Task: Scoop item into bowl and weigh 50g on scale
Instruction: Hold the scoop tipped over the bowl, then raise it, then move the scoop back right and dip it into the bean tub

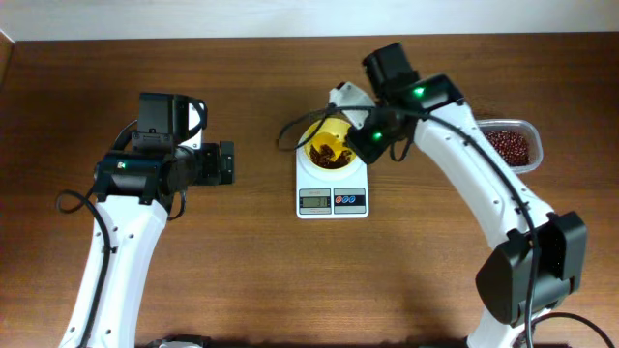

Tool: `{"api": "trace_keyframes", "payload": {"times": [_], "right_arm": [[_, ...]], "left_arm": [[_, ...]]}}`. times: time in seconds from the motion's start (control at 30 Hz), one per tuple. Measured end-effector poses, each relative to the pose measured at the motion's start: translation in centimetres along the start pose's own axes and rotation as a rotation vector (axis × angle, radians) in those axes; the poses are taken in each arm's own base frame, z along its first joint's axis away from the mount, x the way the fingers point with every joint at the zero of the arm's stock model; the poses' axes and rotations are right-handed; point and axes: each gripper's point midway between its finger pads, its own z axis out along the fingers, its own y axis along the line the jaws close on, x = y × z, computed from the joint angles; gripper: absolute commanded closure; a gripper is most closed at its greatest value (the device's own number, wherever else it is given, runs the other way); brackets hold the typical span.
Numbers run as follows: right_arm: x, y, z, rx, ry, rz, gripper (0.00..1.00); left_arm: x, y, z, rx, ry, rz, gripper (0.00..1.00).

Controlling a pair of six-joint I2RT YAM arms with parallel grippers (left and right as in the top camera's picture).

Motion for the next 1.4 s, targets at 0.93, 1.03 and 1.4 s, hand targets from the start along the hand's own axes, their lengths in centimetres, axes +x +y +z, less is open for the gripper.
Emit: {"api": "trace_keyframes", "payload": {"times": [0.93, 1.03, 1.4], "right_arm": [[-0.7, -2.5, -3.2, -0.052, -0.097, 0.11, 0.96], [-1.6, -3.4, -4.0, 0.095, -0.065, -0.015, 0.96], [-3.5, -2.1, -5.0, 0.123, -0.095, -0.005, 0.96]], "left_arm": [[0.0, 0.0, 0.0, 0.0, 0.0, 0.0, 0.01], [0.0, 0.0, 0.0, 0.0, 0.0, 0.0, 0.01], [0.0, 0.0, 0.0, 0.0, 0.0, 0.0, 0.01]]}}
